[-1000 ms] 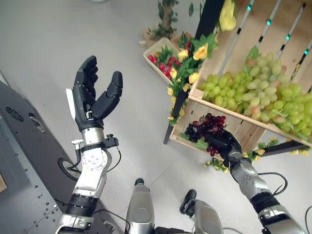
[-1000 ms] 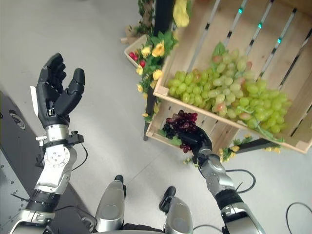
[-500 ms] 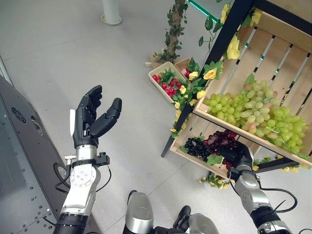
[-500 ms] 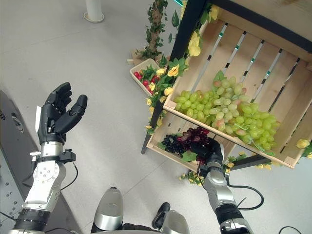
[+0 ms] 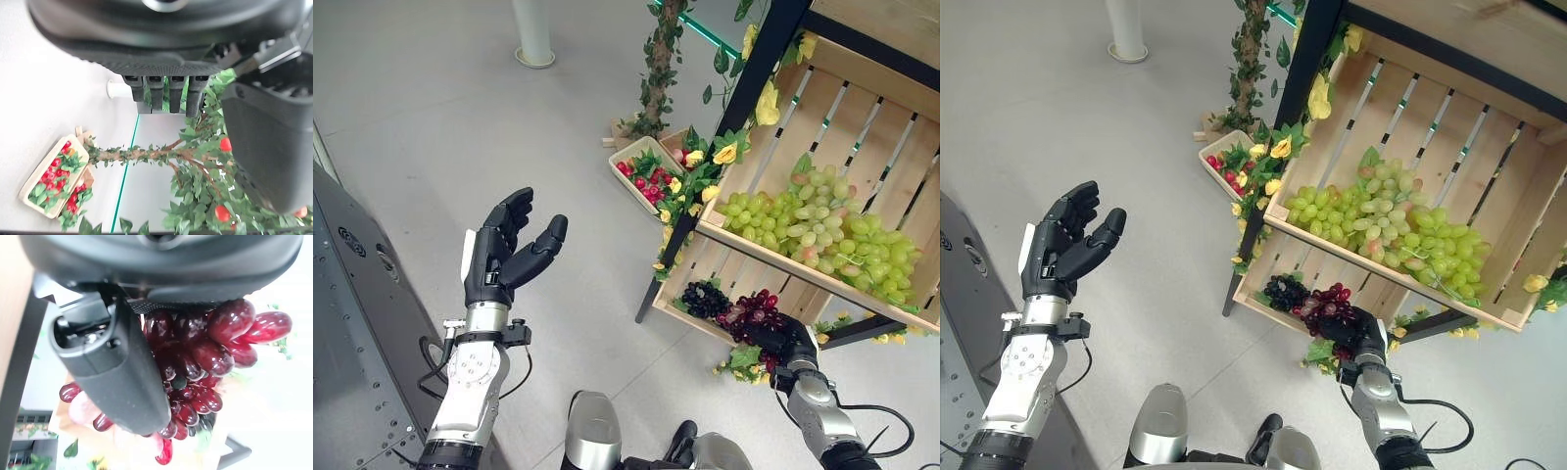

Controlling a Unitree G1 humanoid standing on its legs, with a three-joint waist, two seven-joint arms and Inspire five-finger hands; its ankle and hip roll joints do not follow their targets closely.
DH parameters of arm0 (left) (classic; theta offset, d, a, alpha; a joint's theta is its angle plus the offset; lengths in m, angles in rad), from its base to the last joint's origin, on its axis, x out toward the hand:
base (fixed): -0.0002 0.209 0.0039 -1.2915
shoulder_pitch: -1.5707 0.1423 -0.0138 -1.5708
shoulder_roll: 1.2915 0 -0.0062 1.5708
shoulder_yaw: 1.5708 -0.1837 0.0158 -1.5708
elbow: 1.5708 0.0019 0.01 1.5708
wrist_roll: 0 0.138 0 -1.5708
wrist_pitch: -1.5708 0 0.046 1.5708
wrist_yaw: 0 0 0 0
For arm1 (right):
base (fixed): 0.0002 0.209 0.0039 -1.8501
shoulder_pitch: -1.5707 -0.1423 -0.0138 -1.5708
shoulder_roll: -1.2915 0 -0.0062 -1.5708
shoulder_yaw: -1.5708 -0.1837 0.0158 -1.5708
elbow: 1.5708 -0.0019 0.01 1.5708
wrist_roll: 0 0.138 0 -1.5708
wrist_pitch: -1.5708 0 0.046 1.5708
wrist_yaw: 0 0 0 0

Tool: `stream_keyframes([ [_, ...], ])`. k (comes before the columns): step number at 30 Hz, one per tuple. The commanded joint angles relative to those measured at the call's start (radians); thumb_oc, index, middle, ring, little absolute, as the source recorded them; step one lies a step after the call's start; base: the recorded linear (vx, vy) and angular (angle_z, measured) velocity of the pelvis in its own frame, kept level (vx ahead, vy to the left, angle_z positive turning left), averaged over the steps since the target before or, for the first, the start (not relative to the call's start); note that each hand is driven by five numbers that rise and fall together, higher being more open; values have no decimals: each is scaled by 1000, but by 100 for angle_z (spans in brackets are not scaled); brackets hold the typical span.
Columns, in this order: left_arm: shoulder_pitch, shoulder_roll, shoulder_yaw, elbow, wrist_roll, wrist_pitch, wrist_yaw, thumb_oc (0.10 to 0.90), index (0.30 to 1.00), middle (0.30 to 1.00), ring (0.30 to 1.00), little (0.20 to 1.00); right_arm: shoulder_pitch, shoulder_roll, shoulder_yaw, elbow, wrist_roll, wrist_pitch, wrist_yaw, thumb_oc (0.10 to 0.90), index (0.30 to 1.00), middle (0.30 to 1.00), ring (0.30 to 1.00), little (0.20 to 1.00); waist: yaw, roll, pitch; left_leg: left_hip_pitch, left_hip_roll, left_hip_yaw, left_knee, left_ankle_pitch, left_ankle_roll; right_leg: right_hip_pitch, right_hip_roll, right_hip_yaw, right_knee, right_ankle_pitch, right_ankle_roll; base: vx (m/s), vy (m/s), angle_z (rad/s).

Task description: Pick up the fruits from the basket on one side to the basket on the other side

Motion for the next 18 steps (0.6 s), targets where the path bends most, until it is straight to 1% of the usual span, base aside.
stream_keyframes([
  [1,-2,25,-16,-120,-23,-79,-44,800,900,900,900,900,-45,-49,24,-35,-69,-79,7,400,300,300,300,300,-10,14,-143,-109,-96,78,-35,105,7,-32,82,-48,151,-63,-49,-47,-34,0],
  [5,-27,43,-36,-127,-30,-75,-52,800,900,900,900,900,-71,-49,46,-24,-63,-93,-4,400,300,300,300,300,-8,18,-125,-138,-84,76,-22,108,0,-58,82,-46,163,-61,-47,-76,-53,0],
  [8,-34,53,-40,-125,-36,-71,-70,800,900,900,900,900,-88,-42,53,-25,-64,-89,10,400,300,300,300,300,-6,18,-120,-145,-81,77,-16,109,-1,-64,84,-41,167,-55,-43,-11,-42,-2],
  [12,-63,79,-45,-125,-59,-70,-114,800,900,900,900,900,-118,-19,85,-26,-76,-94,12,400,300,300,300,300,-3,14,-110,-193,-70,74,20,105,-4,-97,86,-35,184,-46,-38,-74,-65,2],
  [15,-96,103,-55,-120,-81,-77,-123,800,900,900,900,900,-153,-9,111,-23,-93,-97,18,400,300,300,300,300,-3,17,-95,-227,-66,71,31,105,-10,-125,88,-35,188,-41,-34,-138,-47,-2],
  [18,-124,123,-65,-118,-95,-82,-121,800,900,900,900,900,-184,3,131,-19,-73,-112,20,400,300,300,300,300,-5,17,-79,-248,-60,72,31,110,-15,-147,90,-38,191,-36,-30,-152,-36,-3],
])
